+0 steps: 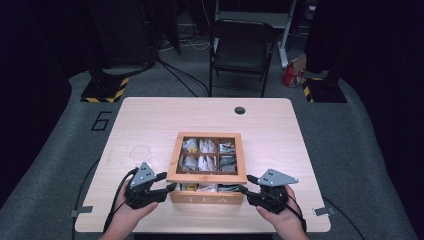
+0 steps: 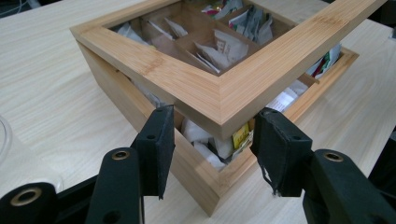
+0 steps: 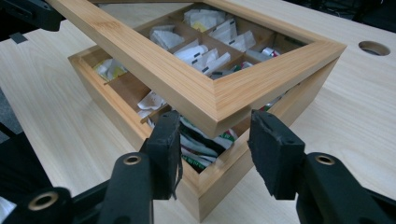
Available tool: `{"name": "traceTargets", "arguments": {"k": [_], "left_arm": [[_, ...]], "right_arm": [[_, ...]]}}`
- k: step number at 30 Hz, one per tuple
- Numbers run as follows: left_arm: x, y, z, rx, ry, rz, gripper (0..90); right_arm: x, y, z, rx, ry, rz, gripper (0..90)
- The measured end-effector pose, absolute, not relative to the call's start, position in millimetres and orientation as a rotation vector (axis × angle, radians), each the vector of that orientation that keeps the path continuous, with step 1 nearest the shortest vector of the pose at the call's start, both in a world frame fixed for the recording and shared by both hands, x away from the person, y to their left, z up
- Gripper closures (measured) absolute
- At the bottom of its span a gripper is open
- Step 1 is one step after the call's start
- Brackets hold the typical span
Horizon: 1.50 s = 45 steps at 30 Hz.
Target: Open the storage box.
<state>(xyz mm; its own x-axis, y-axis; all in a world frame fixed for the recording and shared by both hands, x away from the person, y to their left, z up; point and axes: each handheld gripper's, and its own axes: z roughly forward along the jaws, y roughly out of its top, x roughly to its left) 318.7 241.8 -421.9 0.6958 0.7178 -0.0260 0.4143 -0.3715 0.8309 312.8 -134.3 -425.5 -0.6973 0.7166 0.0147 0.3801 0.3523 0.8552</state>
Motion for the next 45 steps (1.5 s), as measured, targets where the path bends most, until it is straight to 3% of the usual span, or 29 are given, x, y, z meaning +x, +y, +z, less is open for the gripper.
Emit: {"name": "traceTargets", "arguments": {"k": [45], "left_arm": [[349.8, 245.4, -364.0, 1.972, 0.771, 0.506, 52.0]], "right_arm": [[348.2, -134.2, -358.7, 0.860, 2.250, 1.296, 50.7]]}}
